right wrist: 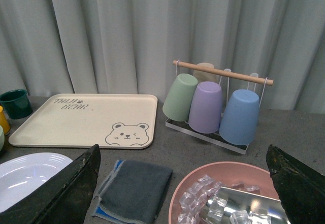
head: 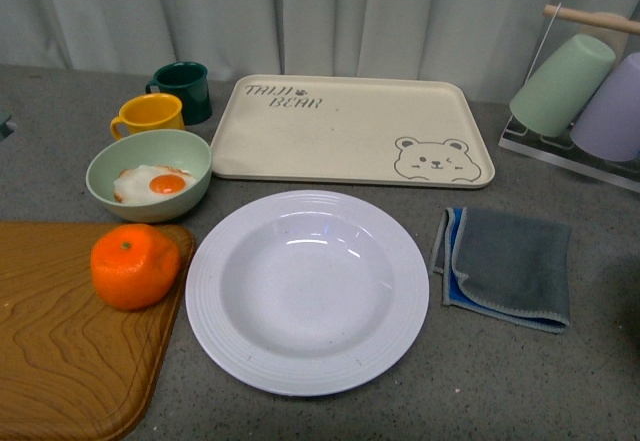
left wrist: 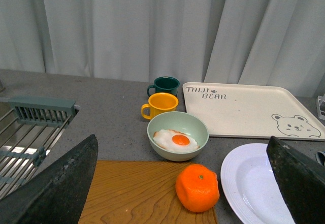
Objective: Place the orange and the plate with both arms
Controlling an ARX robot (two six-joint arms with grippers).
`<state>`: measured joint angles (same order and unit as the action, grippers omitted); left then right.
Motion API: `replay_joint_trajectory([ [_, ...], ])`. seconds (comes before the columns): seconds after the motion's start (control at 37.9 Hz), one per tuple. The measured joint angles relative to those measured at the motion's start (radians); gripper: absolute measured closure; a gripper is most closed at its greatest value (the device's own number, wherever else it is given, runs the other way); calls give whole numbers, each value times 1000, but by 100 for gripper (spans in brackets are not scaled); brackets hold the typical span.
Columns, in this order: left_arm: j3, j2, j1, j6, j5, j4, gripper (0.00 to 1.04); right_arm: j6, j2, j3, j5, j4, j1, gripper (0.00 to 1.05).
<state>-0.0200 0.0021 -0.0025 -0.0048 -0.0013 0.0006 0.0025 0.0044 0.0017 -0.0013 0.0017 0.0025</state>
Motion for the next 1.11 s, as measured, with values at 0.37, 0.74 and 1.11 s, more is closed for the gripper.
replay_joint_trajectory([
  [0.37, 0, 0, 0, 0, 0, 0, 7, 0, 0, 0, 0, 0, 0, 9],
  [0.74, 0, 0, 0, 0, 0, 0, 7, 0, 0, 0, 0, 0, 0, 9],
  [1.11, -53, 539, -11, -14, 170, 330, 7, 0, -1, 0, 0, 0, 0, 9],
])
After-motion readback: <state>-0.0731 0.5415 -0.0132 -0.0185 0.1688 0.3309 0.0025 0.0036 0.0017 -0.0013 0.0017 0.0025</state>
